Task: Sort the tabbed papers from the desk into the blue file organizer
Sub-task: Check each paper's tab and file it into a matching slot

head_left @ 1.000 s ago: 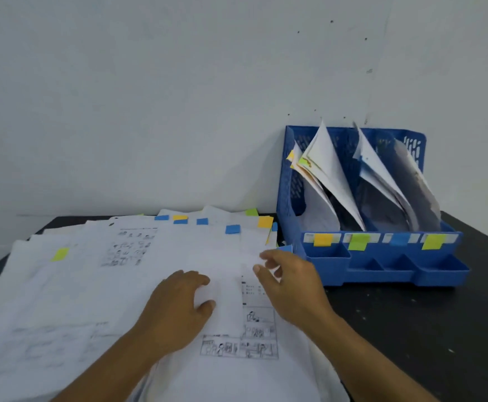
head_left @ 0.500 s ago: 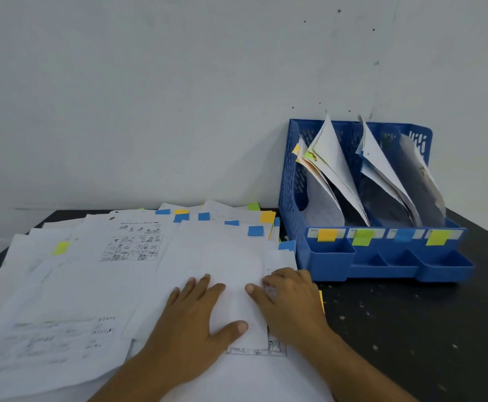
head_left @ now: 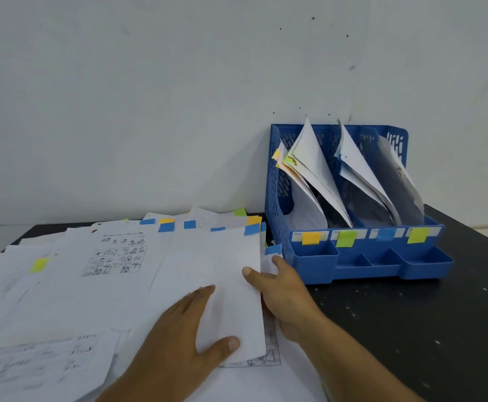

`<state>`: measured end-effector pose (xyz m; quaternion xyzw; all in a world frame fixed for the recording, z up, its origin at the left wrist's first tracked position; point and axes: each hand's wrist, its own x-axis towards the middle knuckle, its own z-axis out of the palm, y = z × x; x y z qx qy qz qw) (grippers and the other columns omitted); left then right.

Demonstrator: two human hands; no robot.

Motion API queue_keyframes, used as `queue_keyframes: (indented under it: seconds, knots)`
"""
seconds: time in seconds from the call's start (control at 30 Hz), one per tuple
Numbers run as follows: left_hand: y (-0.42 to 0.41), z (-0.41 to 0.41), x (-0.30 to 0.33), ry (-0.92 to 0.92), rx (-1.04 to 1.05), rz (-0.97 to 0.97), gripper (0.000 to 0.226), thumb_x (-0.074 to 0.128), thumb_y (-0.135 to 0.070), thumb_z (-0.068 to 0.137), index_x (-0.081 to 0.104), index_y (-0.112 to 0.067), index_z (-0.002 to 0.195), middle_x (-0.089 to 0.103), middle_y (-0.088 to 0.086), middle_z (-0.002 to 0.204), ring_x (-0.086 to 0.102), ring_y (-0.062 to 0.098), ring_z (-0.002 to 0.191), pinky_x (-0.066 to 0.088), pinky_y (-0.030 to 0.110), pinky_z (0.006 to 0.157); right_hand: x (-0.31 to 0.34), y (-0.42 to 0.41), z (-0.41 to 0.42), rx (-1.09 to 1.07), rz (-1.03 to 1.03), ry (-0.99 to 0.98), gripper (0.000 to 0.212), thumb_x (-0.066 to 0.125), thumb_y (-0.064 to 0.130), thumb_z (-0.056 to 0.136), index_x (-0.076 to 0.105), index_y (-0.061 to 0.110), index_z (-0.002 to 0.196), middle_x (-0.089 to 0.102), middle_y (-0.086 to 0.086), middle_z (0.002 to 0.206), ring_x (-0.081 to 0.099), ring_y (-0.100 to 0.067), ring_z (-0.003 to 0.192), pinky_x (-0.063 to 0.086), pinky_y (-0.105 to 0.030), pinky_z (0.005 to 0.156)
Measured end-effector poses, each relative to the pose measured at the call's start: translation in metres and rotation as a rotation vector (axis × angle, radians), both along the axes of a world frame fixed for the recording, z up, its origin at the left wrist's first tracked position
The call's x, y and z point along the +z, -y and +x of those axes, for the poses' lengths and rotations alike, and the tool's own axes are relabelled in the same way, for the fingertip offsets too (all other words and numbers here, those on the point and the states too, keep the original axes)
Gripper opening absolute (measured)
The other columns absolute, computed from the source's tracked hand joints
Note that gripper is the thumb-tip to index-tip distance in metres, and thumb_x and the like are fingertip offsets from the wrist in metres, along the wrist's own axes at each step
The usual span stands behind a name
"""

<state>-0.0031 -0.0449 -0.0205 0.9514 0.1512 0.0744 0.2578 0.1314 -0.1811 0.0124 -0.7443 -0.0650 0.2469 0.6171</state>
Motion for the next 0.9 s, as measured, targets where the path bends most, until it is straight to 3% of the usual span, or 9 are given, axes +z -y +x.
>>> queue_keyframes:
  seconds: [0.1, 0.23, 0.37, 0.5, 0.63, 0.8, 0.9]
  knots:
    - [-0.001, 0.000, 0.010, 0.066, 0.056, -0.098, 0.097, 0.044, -0.084, 0.065, 0.015, -0.044, 0.148, 0.020, -0.031, 0.145, 0.026, 0.001, 0.139, 0.022, 0.022, 0.114, -0.003, 0.004, 0.008, 0.045, 0.028, -0.016, 0.038, 0.068, 0.020, 0.093, 0.060, 0.021, 0.131, 0.074, 0.004, 0.106, 0.072, -0.018, 0.093, 0.061, -0.034, 0.077]
    - [-0.020, 0.003, 0.015, 0.225, 0.206, -0.189, 0.083, 0.069, -0.049, 0.080, 0.025, -0.036, 0.149, 0.038, -0.011, 0.150, 0.038, 0.012, 0.135, 0.029, 0.027, 0.110, 0.003, 0.017, 0.013, 0.065, 0.060, -0.003, 0.019, 0.066, 0.016, 0.094, 0.068, 0.025, 0.110, 0.074, 0.003, 0.106, 0.070, -0.019, 0.097, 0.059, -0.039, 0.088]
    - [-0.039, 0.009, 0.026, 0.276, 0.362, -0.480, 0.082, 0.072, -0.032, 0.084, 0.022, -0.038, 0.148, 0.042, -0.002, 0.148, 0.045, 0.021, 0.130, 0.037, 0.039, 0.108, 0.014, 0.033, 0.013, 0.134, 0.172, -0.051, 0.023, 0.062, 0.010, 0.096, 0.068, 0.022, 0.115, 0.075, 0.002, 0.108, 0.069, -0.022, 0.103, 0.057, -0.035, 0.085]
    - [-0.047, 0.021, 0.041, 0.301, 0.397, -0.669, 0.069, 0.068, -0.023, 0.088, 0.030, -0.035, 0.145, 0.053, -0.001, 0.134, 0.057, 0.018, 0.109, 0.043, 0.034, 0.093, 0.025, 0.047, 0.010, 0.210, 0.313, -0.039, 0.030, 0.055, 0.005, 0.097, 0.068, 0.019, 0.121, 0.074, -0.002, 0.114, 0.066, -0.027, 0.111, 0.053, -0.043, 0.096]
    - [-0.044, 0.032, 0.053, 0.279, 0.378, -0.929, 0.060, 0.069, -0.017, 0.089, 0.039, -0.027, 0.140, 0.067, 0.008, 0.111, 0.069, 0.026, 0.094, 0.053, 0.031, 0.075, 0.035, 0.059, 0.006, 0.215, 0.425, -0.052, 0.032, 0.050, 0.000, 0.096, 0.074, 0.017, 0.109, 0.074, -0.008, 0.114, 0.065, -0.033, 0.114, 0.049, -0.050, 0.103]
    - [-0.036, 0.043, 0.052, 0.164, 0.333, -0.981, 0.048, 0.072, -0.029, 0.085, 0.053, -0.026, 0.129, 0.067, 0.005, 0.104, 0.065, 0.021, 0.080, 0.043, 0.030, 0.061, 0.042, 0.069, 0.004, 0.229, 0.520, -0.100, 0.037, 0.044, -0.006, 0.094, 0.075, 0.009, 0.107, 0.072, -0.016, 0.115, 0.067, -0.033, 0.106, 0.051, -0.048, 0.101]
    - [-0.030, 0.047, 0.048, 0.152, 0.283, -1.008, 0.032, 0.070, -0.018, 0.087, 0.063, -0.020, 0.118, 0.063, 0.003, 0.085, 0.051, 0.015, 0.065, 0.037, 0.027, 0.054, 0.047, 0.075, 0.005, 0.223, 0.535, -0.114, 0.037, 0.045, -0.006, 0.091, 0.078, 0.009, 0.099, 0.072, -0.018, 0.113, 0.069, -0.030, 0.097, 0.053, -0.046, 0.095]
